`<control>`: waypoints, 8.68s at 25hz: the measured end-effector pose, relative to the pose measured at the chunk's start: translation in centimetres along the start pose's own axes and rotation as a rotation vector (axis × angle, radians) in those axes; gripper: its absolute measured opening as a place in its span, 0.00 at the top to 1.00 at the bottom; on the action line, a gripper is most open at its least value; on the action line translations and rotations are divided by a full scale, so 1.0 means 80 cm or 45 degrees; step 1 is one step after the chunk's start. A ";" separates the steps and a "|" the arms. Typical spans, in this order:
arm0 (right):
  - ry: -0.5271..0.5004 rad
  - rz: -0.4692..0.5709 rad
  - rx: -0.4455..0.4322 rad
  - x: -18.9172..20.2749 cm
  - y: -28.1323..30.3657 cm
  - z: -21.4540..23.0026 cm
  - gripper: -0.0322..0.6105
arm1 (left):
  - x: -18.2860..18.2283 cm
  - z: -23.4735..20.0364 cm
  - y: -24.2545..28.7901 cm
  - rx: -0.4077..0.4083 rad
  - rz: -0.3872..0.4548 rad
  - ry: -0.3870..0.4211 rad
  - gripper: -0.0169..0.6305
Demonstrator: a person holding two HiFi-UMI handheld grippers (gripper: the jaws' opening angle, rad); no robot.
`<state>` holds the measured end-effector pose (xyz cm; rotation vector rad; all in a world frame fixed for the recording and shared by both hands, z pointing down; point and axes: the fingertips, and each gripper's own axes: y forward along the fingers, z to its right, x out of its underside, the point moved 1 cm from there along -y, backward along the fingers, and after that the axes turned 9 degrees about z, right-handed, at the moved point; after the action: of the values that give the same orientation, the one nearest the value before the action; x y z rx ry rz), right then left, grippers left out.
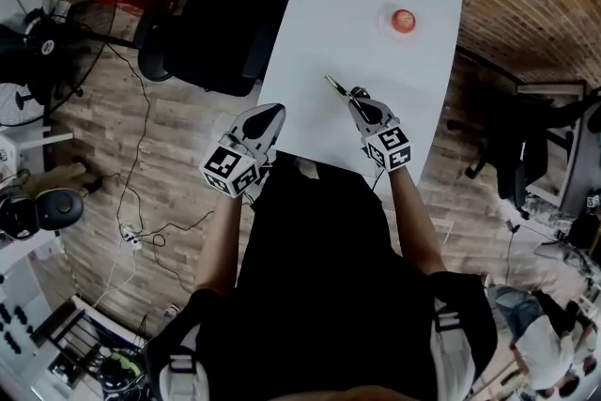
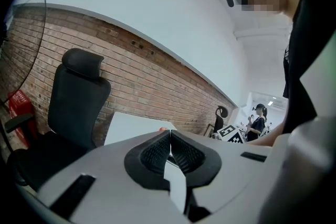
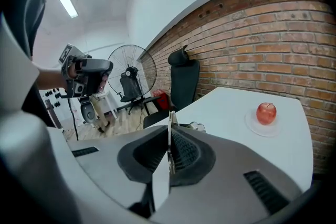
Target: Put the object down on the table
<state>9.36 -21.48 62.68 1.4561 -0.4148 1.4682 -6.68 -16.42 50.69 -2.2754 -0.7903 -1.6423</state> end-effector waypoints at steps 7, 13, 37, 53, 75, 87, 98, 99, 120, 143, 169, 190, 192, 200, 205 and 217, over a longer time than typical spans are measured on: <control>0.014 -0.064 -0.038 0.030 0.021 0.018 0.95 | 0.004 0.005 -0.007 -0.054 -0.010 -0.003 0.94; 0.028 -0.101 -0.064 0.045 0.038 0.028 0.95 | 0.004 0.000 -0.011 -0.095 -0.011 0.003 0.94; 0.156 -0.258 -0.112 0.121 0.067 0.066 0.95 | 0.013 0.004 -0.008 -0.178 -0.047 0.000 0.94; 0.241 -0.272 -0.140 0.135 0.080 0.073 0.95 | 0.019 0.012 -0.015 -0.243 -0.007 -0.014 0.94; 0.818 -0.236 -0.119 0.153 0.092 0.091 0.90 | 0.010 0.011 -0.004 -0.240 0.009 -0.009 0.94; 0.840 -0.214 -0.109 0.157 0.090 0.093 0.86 | 0.010 0.014 -0.003 -0.234 0.004 -0.008 0.94; 0.839 -0.168 -0.090 0.147 0.082 0.104 0.85 | 0.007 0.020 0.000 -0.226 0.002 0.002 0.94; 0.844 -0.161 -0.087 0.146 0.082 0.105 0.85 | 0.008 0.020 0.000 -0.224 0.001 0.003 0.94; 0.745 -0.104 -0.019 0.123 0.041 0.124 0.88 | 0.015 0.026 0.015 -0.153 0.020 -0.026 0.94; 0.325 0.049 0.080 0.047 0.006 0.089 0.95 | 0.019 0.017 0.037 0.039 -0.015 -0.032 0.94; 0.046 0.159 0.264 -0.036 -0.056 0.014 0.95 | 0.013 0.010 0.038 0.258 -0.057 -0.016 0.94; -0.033 0.245 0.371 -0.056 -0.067 -0.042 0.95 | 0.025 0.000 0.010 0.369 -0.076 0.022 0.94; -0.035 0.247 0.378 -0.053 -0.067 -0.047 0.95 | 0.027 0.000 0.007 0.380 -0.081 0.029 0.94; -0.029 0.248 0.399 -0.043 -0.069 -0.071 0.95 | 0.025 -0.001 -0.004 0.416 -0.088 0.050 0.94; -0.021 0.227 0.395 -0.043 -0.064 -0.083 0.95 | 0.025 -0.005 -0.012 0.417 -0.087 0.049 0.94; -0.043 0.163 0.384 -0.033 -0.060 -0.083 0.95 | 0.029 -0.011 -0.018 0.404 -0.079 0.035 0.94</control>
<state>8.93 -15.01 57.03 1.7201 -0.3213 1.6648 -7.64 -14.97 52.94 -2.0231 -1.0413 -1.4487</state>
